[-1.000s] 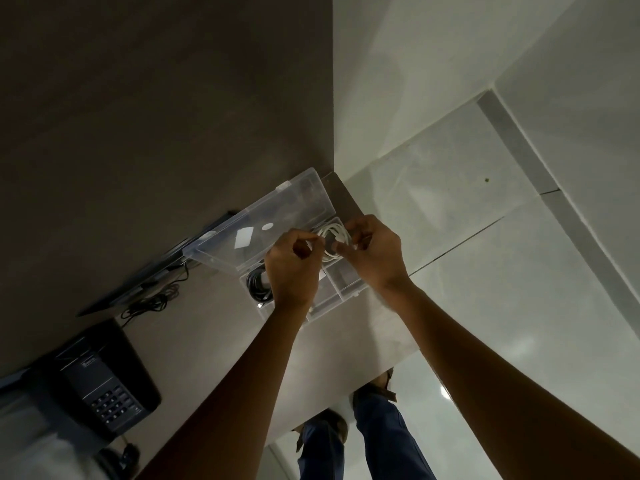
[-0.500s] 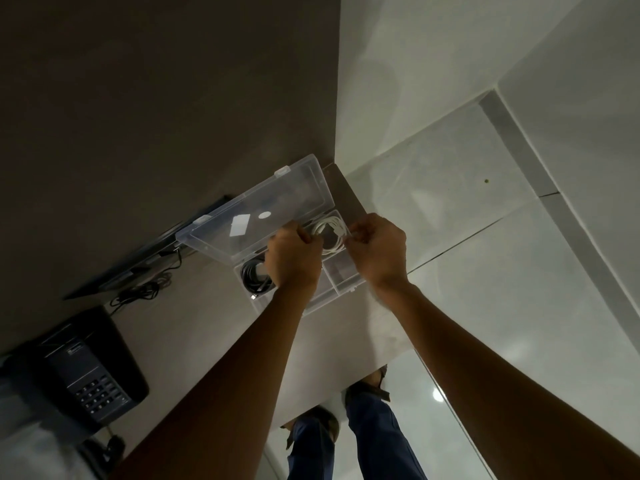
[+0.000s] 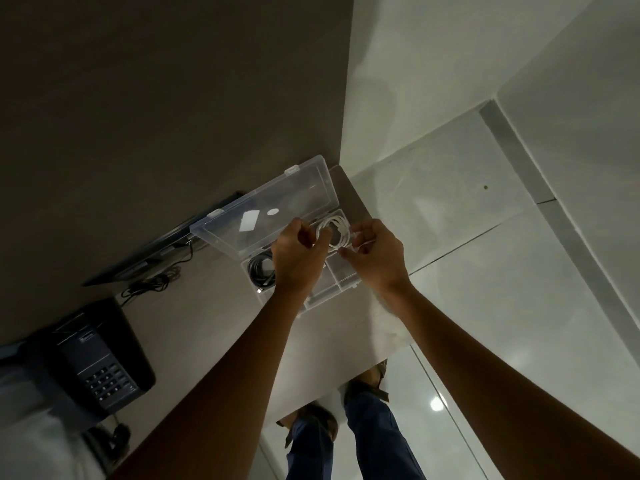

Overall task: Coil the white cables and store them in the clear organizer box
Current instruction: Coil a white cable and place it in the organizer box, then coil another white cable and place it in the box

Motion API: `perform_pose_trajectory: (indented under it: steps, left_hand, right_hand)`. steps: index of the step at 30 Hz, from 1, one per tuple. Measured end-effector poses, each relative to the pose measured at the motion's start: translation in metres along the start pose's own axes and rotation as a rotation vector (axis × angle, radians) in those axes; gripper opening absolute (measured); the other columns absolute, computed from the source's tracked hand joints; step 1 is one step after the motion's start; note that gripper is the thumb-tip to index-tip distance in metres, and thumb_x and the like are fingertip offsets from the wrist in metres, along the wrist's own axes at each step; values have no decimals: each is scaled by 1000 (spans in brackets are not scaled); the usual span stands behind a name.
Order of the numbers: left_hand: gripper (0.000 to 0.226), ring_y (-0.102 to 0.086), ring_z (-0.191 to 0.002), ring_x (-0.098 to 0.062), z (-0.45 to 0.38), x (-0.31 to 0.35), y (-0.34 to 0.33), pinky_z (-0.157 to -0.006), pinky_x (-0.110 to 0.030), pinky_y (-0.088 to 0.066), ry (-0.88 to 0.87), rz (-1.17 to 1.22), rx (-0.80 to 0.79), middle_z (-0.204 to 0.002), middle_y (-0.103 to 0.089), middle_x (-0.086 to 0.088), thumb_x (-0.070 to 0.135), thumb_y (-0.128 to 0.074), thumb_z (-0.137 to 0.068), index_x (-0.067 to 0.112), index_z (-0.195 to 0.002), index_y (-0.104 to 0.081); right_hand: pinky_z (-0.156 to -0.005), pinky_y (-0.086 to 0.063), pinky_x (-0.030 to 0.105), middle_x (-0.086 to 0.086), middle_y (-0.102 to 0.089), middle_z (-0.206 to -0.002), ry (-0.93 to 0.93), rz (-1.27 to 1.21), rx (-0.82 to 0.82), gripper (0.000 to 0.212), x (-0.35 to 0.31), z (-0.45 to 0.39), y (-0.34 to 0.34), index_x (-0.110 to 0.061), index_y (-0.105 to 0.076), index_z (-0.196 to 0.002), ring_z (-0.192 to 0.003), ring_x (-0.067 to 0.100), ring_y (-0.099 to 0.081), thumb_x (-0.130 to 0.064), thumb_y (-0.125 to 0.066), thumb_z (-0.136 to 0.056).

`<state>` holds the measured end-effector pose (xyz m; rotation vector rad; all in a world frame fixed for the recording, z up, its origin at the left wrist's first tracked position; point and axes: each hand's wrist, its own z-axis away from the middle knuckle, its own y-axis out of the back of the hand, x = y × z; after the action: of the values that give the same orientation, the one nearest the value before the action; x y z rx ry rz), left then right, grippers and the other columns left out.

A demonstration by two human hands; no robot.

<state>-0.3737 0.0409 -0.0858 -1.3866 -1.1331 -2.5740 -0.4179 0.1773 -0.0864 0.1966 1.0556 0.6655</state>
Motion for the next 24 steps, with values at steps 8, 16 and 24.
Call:
perform_pose_trajectory:
  steps: [8,16,24]
  left_hand:
    - [27,-59,-57,-8,52,-33,28,-65,-22,-52,-187,-28,4,-61,-52,14,28,-67,-105,18,-80,-62]
    - [42,-56,-51,2,196,-120,71,-54,-16,-53,-186,-230,-244,-60,-57,13,46,-45,-107,20,-81,-66]
    - [33,-75,-89,-10,293,-233,69,-78,-20,-57,64,-435,-625,-99,-74,9,52,-44,-108,29,-109,-66]
  right_hand:
    - [-58,-49,10,-5,-62,-70,183,-7,-86,22,19,45,-5,-11,-66,-104,-60,0,-60,-13,-82,-90]
    - [-59,-62,36,0,-72,-78,230,2,-642,13,68,140,-15,-23,-69,-90,-67,19,-72,-29,-81,-92]
    - [-96,-58,29,-31,-63,-95,111,559,-1117,39,182,204,-65,-35,-72,-122,-102,-3,-62,-52,-69,-87]
